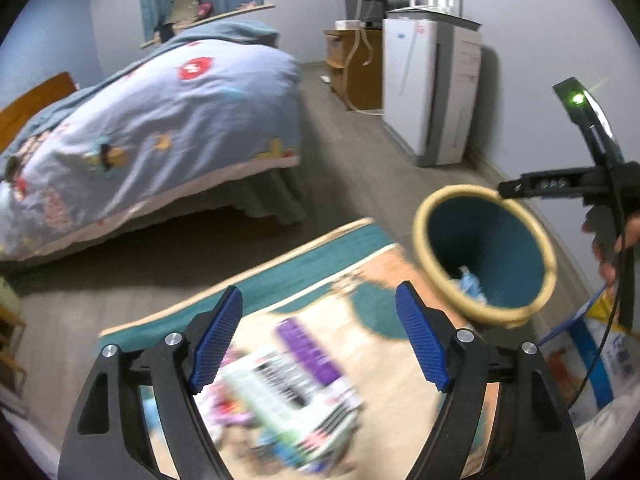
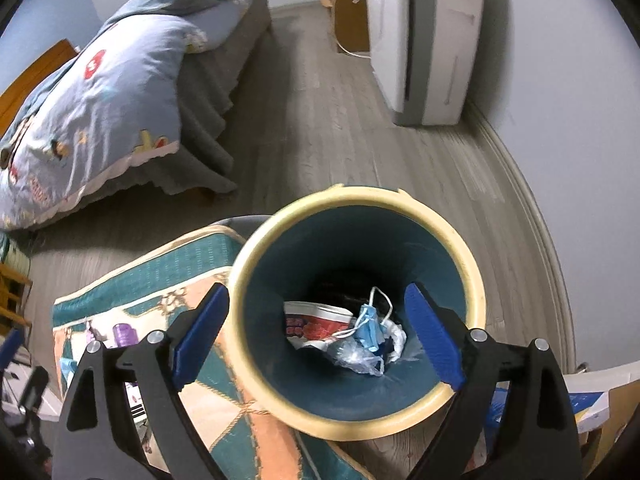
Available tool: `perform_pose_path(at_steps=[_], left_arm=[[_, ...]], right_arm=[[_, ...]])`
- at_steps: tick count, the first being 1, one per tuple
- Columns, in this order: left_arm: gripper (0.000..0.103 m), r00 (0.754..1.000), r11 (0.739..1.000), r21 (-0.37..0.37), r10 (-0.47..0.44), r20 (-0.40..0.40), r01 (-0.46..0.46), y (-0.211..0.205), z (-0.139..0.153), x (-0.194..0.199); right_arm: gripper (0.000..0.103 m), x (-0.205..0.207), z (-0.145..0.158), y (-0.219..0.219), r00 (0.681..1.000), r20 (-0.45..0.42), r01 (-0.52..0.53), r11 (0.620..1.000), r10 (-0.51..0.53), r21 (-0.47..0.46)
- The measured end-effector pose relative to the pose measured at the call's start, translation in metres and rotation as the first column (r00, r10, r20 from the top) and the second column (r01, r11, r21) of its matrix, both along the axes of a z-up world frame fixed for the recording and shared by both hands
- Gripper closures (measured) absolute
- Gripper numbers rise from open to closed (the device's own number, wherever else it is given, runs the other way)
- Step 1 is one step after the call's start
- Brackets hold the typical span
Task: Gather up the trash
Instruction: 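Move both open tools back toward the remaining trash on the cushion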
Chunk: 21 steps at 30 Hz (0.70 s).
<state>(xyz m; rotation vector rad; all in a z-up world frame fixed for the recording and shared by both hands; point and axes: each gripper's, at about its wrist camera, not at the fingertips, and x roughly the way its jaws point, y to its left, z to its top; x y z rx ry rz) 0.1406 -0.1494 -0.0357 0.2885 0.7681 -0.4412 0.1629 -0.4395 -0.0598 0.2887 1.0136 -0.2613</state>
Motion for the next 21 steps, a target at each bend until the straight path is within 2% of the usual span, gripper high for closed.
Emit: perform_pose_path(at_steps=[3,7,11,17,21], left_arm=[[0.024,0.998,0.998,-0.001,0.058,0.009,-0.058,0.037,0.006,-0.002],[0.023,0.989,0.987,-0.055,0.15,-0.001,-0.15,0.081,0.01,-0.003],[0.023,0.982,0.98,-0.059,0.19,-0.008,-0.19,0.111,0.009,-0.007],[0.022,0.972,0.968,-0.086,0.236,-0.015,-0.237,0.147,0.011,-0.011],[0.02,0.964,0.961,-0.079,0.265,-0.03,-0.266,0.168,0.006,-0.009]], right_arm=[[0.015,0.002,0.006,0.018,1.0,-0.001,-0.03,1.0,0.03,-0.008],[0.014,0.004,0.01,0.043,0.998,0.008,-0.067,0.998,0.067,0.001],[0.014,0.009,0.013,0.071,0.994,0.008,-0.109,0.993,0.109,0.035],[0.013,0.016,0.013,0.116,0.984,0.003,-0.176,0.984,0.176,0.031],[0.013,0.017,0.007,0.14,0.979,-0.011,-0.203,0.978,0.204,0.045]])
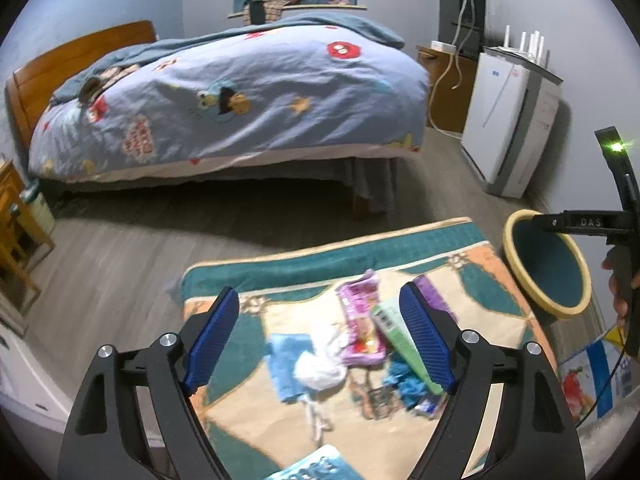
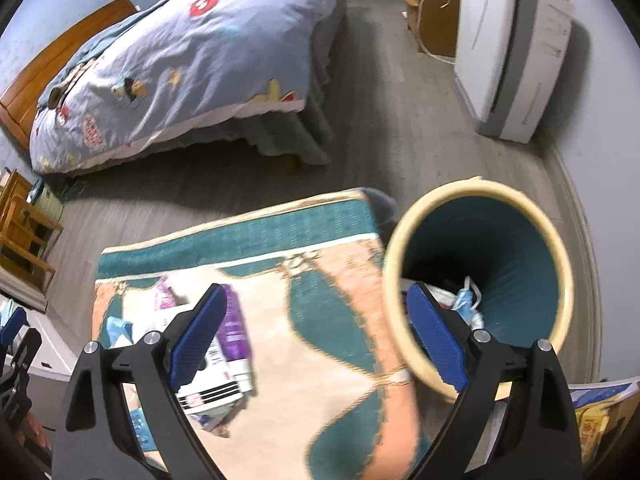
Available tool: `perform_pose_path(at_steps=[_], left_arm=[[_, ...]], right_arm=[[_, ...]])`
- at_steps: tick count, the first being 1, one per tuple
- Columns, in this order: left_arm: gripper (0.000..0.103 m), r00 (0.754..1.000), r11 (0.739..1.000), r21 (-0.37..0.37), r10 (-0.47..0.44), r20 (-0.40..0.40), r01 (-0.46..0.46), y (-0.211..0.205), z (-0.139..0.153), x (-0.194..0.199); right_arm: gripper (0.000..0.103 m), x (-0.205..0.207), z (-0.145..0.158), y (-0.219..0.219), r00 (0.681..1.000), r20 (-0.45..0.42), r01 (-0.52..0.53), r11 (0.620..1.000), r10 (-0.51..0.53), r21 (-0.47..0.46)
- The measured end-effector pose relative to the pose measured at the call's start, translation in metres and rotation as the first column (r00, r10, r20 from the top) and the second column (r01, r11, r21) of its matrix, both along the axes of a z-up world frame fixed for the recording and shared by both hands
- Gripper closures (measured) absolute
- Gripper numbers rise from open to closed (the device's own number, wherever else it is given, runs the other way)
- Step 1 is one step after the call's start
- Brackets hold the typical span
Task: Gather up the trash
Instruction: 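Move both open tools back toward the remaining trash on the cushion, then grasp the green medicine box with the right tool while the left tool grasps the blue mask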
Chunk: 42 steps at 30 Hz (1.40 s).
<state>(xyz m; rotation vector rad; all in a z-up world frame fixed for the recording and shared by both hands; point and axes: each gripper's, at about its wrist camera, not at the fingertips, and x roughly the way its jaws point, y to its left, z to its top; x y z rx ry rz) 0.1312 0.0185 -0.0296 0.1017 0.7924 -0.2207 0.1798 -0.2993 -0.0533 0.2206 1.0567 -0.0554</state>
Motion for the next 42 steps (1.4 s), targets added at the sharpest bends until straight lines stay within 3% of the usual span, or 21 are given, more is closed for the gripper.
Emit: perform_pose_path(at_steps=[6,11,17,25,30,36,39,42], left_arm=[[0.02,0.995,0.996,0.06,0.076,-0.071,-0.072,0.03,-0.029,0.016],[0.02,0.984,0.993,0.066,0.109,-0.139,-0.101,0.046,-0.052,0.026],[0.02,0.971,0.99,0.088,0.13,-0.202,-0.114,0.057,-0.079,0.033],[0.02,0.96,0.989,0.078,0.138,-0.242,-0.123,0.057,-0.094,0.039],[0.027,0.946,0.988,0.093,0.146,-0.29,-0.124,0.052,-0.112,0.046],[0.036,0.941,0.991,0.068,0.135,-0.312,-0.119,0.046,-0.121,0.049],[0.038,0.939,0.992,0.061,0.122,-0.32,-0.108,0.04,-0.124,0.05],[0.043,0.934,0.993,0.049,0.117,-0.337,-0.106,0.036,-0.129,0.055]], right_arm=[[0.012,0.004,-0.025,0.04,0.998,-0.056,-0.024,1.0,0.025,0.015],[0.012,0.008,-0.046,0.081,0.989,-0.106,-0.1,0.995,0.101,0.021],[0.012,0.011,-0.071,0.117,0.967,-0.16,-0.198,0.98,0.201,0.032],[0.014,0.008,-0.098,0.15,0.919,-0.235,-0.317,0.948,0.317,0.042],[0.028,0.006,-0.108,0.165,0.893,-0.265,-0.365,0.93,0.365,0.05],[0.035,0.001,-0.114,0.183,0.852,-0.287,-0.457,0.89,0.437,-0.001],[0.049,0.002,-0.115,0.182,0.852,-0.294,-0.461,0.887,0.434,-0.029],[0.058,0.004,-0.11,0.175,0.859,-0.286,-0.441,0.897,0.426,0.012]])
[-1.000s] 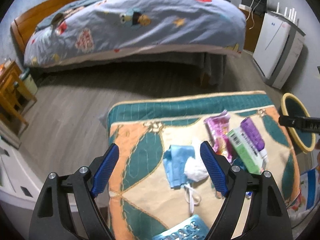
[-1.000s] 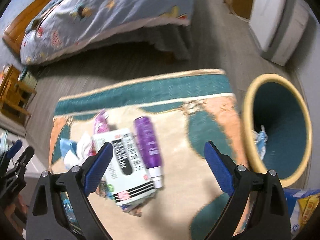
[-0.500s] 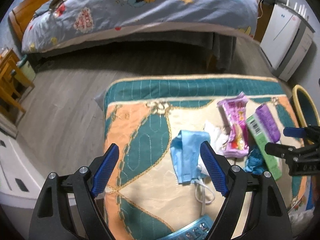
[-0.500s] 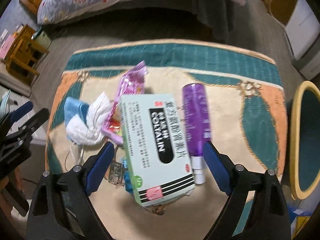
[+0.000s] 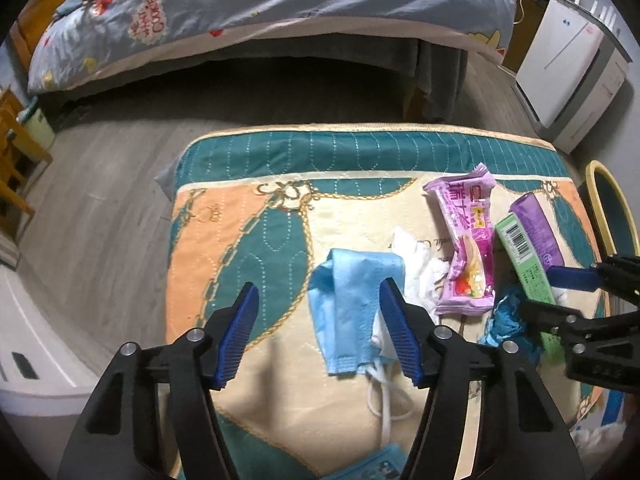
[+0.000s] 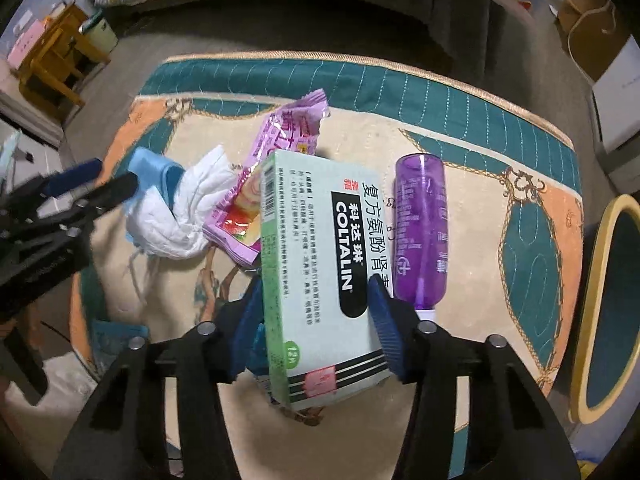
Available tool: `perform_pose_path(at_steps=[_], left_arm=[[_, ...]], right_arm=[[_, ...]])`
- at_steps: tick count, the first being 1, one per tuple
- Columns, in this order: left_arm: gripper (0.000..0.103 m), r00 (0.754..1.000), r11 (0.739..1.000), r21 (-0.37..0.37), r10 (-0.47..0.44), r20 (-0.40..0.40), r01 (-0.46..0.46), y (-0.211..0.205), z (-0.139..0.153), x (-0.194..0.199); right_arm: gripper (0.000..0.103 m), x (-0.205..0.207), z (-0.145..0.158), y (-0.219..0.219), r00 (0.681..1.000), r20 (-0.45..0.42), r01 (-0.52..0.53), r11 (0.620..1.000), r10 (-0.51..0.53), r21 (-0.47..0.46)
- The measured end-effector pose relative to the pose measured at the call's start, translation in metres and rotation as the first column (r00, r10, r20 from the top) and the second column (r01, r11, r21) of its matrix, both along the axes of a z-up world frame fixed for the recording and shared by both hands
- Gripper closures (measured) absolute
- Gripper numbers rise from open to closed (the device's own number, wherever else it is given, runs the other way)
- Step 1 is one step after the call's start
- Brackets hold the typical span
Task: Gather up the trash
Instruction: 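Grasp the green medicine box with the right tool while the left tool grasps the blue mask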
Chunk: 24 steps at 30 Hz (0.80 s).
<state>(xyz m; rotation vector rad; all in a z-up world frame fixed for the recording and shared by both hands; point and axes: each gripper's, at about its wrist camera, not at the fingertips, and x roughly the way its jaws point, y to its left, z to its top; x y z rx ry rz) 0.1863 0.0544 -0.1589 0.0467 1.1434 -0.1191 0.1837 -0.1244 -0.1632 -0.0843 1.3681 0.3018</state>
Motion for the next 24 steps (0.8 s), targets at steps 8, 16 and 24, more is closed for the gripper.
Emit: perform_pose_path(at_steps=[8,16,24], left_arm=[[0.072,0.999,0.997,-0.076,-0.01,-0.049,0.006,-0.007,-0.01,0.008],[0.097,0.996,0.995,-0.092,-0.056,-0.069,0.049,-0.02,-0.007,0.009],[0.098,0.993,0.996,-0.015,-0.091,0.076,0.092,-0.025,0.045,-0.001]], right_arm=[[0.071,0.007,0.025,-0.035,0.996,0.023,0.082,0.996,-0.082,0.038],[0.08,0.016,0.016,-0.053,0.996,-0.009,0.092,0.995,-0.091,0.034],[0.084,0.015,0.041,-0.063,0.993,0.034,0.11,0.99,-0.114,0.09]])
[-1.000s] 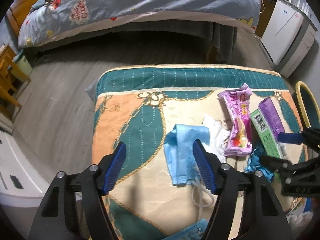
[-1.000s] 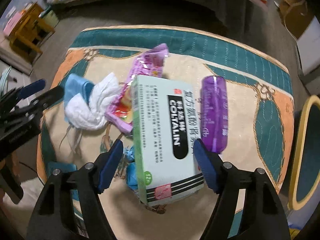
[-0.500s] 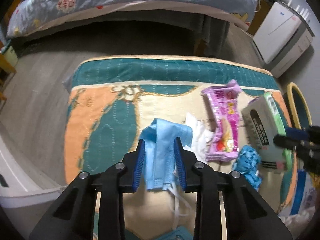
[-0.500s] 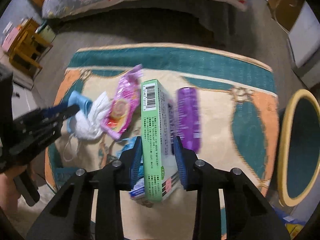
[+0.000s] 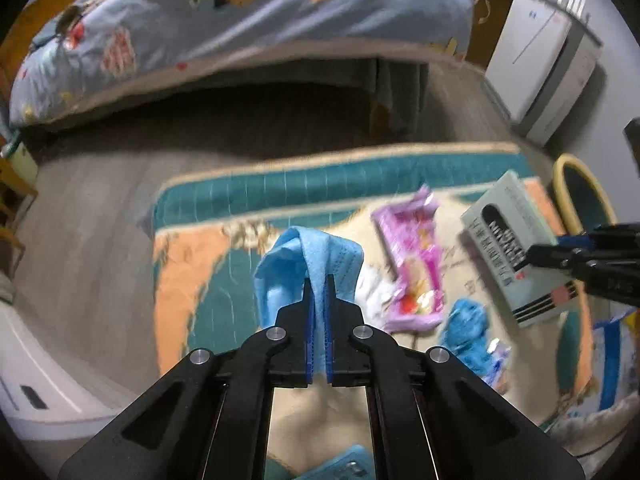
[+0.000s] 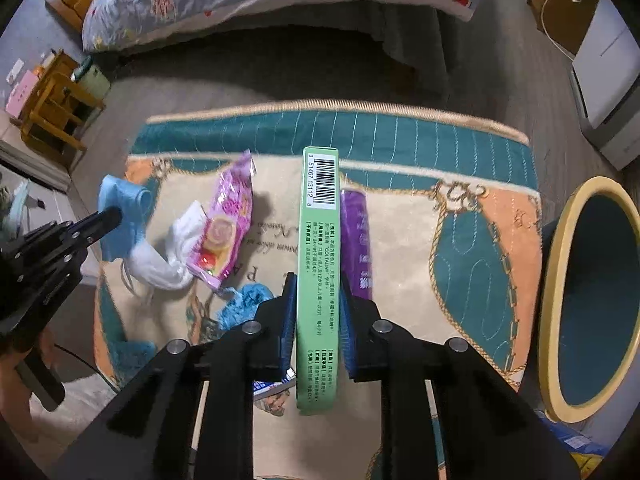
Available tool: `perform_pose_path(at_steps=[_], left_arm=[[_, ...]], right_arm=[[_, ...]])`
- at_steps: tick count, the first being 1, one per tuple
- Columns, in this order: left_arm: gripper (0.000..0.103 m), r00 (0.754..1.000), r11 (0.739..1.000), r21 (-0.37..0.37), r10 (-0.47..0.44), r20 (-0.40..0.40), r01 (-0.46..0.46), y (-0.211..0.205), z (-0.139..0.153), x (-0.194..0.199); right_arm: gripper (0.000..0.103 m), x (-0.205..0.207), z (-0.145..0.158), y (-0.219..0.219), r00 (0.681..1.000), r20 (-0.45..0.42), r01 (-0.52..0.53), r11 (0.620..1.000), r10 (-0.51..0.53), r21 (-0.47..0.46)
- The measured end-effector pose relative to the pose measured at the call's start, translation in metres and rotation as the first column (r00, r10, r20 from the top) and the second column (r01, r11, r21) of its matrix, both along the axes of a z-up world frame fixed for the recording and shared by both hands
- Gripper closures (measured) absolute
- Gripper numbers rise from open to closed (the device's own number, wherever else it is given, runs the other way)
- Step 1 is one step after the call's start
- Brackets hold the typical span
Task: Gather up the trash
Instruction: 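Grasp the green medicine box with the right tool while the left tool grasps the blue mask, then carry the medicine box and blue mask over the bin and release both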
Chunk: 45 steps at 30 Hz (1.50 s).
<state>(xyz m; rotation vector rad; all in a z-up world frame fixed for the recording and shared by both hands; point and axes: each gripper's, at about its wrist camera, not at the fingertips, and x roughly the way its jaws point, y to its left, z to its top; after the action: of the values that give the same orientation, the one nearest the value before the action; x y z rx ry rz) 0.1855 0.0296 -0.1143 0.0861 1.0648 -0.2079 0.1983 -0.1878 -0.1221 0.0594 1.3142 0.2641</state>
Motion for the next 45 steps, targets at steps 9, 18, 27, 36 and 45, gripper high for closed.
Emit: perform_pose_path(at_steps=[9,18,27,36,45], left_arm=[[0.098,0.975,0.999,-0.007,-0.046,0.219,0.049,-0.023,0.072,-0.015],[0.098,0.939,0.984,-0.064,-0.138,0.315,0.167,-0.07,0.112,-0.031],[0.098,0.921,0.958,-0.072,-0.243,0.306,0.277,-0.134,0.109,-0.043],[0.098,0.903,0.922,-0.068,-0.354,0.245,0.38,-0.205,0.081,-0.049],[0.098,0.851,0.861,-0.073,-0.48,0.212,0.504,-0.287,0.066,-0.068]], right_arm=[[0.084,-0.007,0.054,-0.024,0.988,0.128,0.076,0.993,-0.087,0.085],[0.084,-0.019,0.091,-0.071,0.965,0.204,0.144,0.982,-0.168,0.125],[0.084,-0.027,0.09,-0.123,0.947,0.212,0.225,0.968,-0.243,0.108],[0.084,-0.035,0.082,-0.187,0.911,0.235,0.344,0.939,-0.34,0.024],[0.084,-0.05,0.056,-0.285,0.831,0.18,0.526,0.849,-0.527,0.054]])
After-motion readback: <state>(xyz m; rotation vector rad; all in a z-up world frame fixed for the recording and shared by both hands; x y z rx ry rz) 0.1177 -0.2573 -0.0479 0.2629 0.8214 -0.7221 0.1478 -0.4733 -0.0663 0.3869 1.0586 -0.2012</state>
